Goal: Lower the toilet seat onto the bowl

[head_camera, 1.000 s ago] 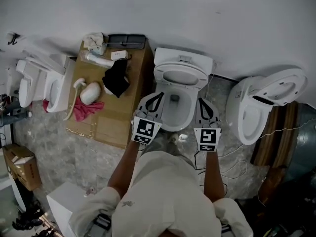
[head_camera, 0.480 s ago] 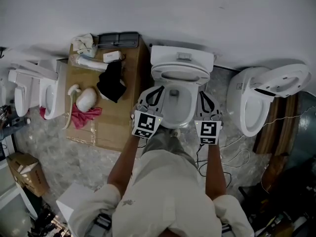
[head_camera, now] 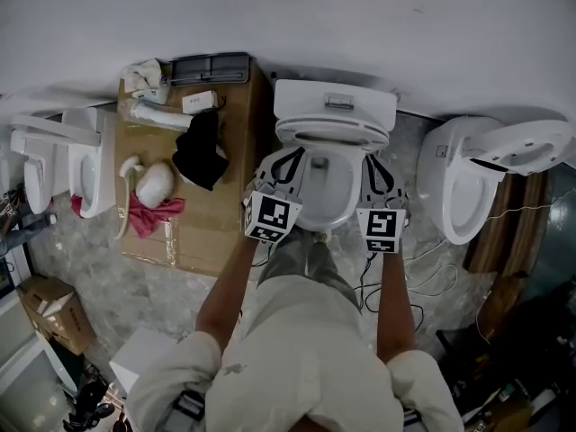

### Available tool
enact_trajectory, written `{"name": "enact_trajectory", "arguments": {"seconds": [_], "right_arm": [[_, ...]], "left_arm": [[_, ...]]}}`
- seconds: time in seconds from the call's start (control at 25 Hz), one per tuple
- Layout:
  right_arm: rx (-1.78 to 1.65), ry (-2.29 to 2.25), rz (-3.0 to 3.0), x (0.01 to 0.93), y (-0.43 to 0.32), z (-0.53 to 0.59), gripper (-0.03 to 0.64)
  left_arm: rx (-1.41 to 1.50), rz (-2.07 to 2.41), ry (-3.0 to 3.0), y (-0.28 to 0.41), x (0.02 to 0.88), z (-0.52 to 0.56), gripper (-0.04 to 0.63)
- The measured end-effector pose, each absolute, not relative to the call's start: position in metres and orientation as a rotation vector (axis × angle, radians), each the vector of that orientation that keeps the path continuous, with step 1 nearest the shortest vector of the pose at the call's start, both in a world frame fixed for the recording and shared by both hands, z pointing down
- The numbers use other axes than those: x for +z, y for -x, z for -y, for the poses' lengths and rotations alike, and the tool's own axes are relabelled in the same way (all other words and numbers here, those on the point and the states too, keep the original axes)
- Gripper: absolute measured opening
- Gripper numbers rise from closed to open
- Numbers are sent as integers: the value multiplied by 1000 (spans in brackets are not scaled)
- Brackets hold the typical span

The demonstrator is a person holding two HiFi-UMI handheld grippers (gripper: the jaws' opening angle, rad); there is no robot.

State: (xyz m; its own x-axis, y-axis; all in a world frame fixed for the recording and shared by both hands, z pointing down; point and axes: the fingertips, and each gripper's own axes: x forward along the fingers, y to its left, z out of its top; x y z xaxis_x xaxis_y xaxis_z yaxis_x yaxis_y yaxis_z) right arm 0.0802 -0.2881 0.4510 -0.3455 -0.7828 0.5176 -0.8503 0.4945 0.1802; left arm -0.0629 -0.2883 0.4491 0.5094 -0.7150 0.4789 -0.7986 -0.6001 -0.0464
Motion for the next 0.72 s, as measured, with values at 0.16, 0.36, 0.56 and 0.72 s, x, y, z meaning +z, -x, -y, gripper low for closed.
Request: {"name": "enact_trajectory", "arguments": {"seconds": [0.16, 0.36, 0.56, 0.72], "right_arm": [[155, -1325, 2179, 463, -78, 299, 35], [148, -1300, 2146, 483, -76, 307, 49], [69, -1258, 2095, 496, -75, 317, 78], [44, -1227, 2075, 505, -73, 327, 98]], "left_arm": [[700, 1295, -2567, 64, 461, 300, 17], [715, 1280, -2557, 64, 476, 309, 25], [733, 1264, -2558, 61, 487, 317, 40], [748, 1248, -2557, 59, 497, 322, 61]]}}
